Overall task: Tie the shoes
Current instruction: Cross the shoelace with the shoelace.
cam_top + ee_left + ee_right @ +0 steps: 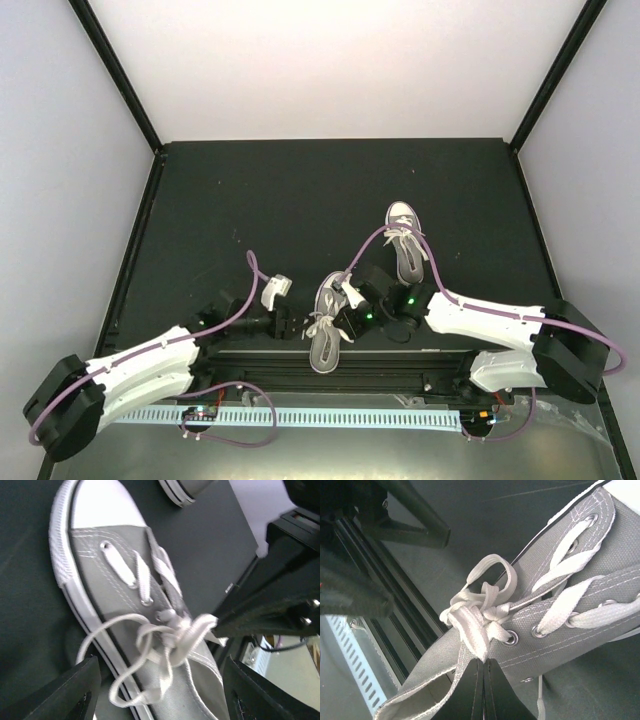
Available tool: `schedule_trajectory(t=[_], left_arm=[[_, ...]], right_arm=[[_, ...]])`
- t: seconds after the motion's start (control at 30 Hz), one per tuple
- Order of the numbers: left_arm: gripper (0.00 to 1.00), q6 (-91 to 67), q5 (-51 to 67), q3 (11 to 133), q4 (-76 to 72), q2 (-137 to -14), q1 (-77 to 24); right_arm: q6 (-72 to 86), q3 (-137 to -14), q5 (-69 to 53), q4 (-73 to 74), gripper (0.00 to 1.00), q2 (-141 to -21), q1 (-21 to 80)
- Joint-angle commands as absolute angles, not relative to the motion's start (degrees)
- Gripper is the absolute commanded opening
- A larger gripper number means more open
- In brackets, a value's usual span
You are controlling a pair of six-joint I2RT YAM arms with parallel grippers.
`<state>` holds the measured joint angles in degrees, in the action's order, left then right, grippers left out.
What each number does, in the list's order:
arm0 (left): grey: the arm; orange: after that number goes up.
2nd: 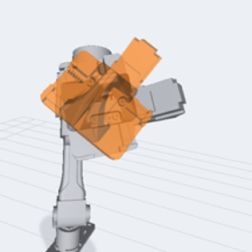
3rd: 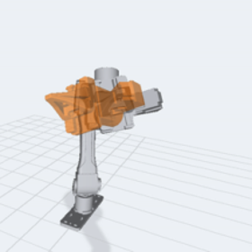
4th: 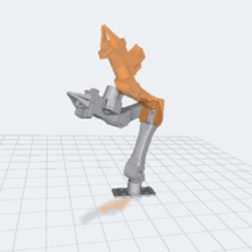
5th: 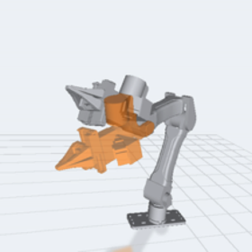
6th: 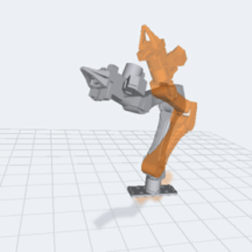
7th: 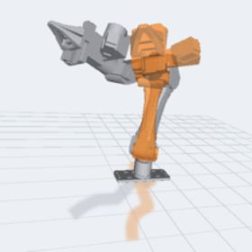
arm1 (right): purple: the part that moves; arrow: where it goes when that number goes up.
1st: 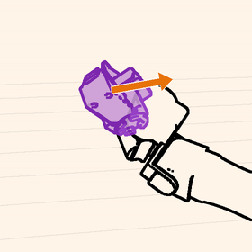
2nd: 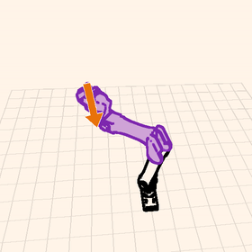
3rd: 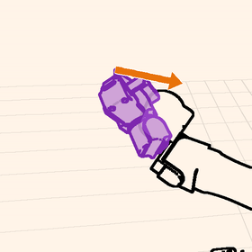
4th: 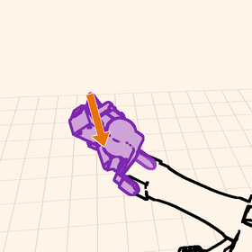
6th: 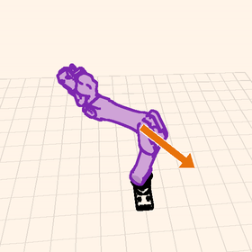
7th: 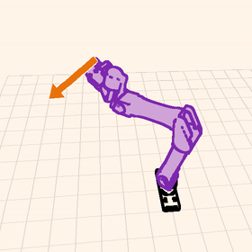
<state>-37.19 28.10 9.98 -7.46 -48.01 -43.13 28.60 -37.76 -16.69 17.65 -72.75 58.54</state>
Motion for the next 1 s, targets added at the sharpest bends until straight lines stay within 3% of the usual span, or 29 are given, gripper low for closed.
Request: schedule_trajectory(t=[0.0, 0.07, 0.27, 0.37, 0.77, 0.97], left_arm=[[0.72, -38.17, 26.65, 12.90, -6.59, -49.62, -40.36], [0.69, -37.98, 26.73, 13.45, -7.52, -51.18, -39.89], [0.39, -35.69, 30.88, 15.23, -10.62, -60.83, -38.34], [0.31, -35.45, 33.83, 15.47, -14.29, -65.33, -38.32], [0.32, -31.36, 38.77, 15.71, -15.90, -69.75, -38.41], [0.27, -31.97, 38.68, 15.82, -17.94, -72.63, -38.47]], right_arm=[[28.43, -37.62, -15.86, 17.52, 0.02, -71.49, 58.97], [28.60, -37.53, -15.91, 17.41, 0.02, -71.45, 58.97], [28.78, -37.77, -16.17, 16.88, 0.02, -72.22, 58.97], [28.82, -37.71, -16.27, 16.74, 0.02, -72.45, 58.97], [28.94, -38.09, -16.56, 16.66, 0.02, -73.27, 58.97], [28.92, -38.41, -16.59, 16.61, 0.02, -73.48, 58.96]])
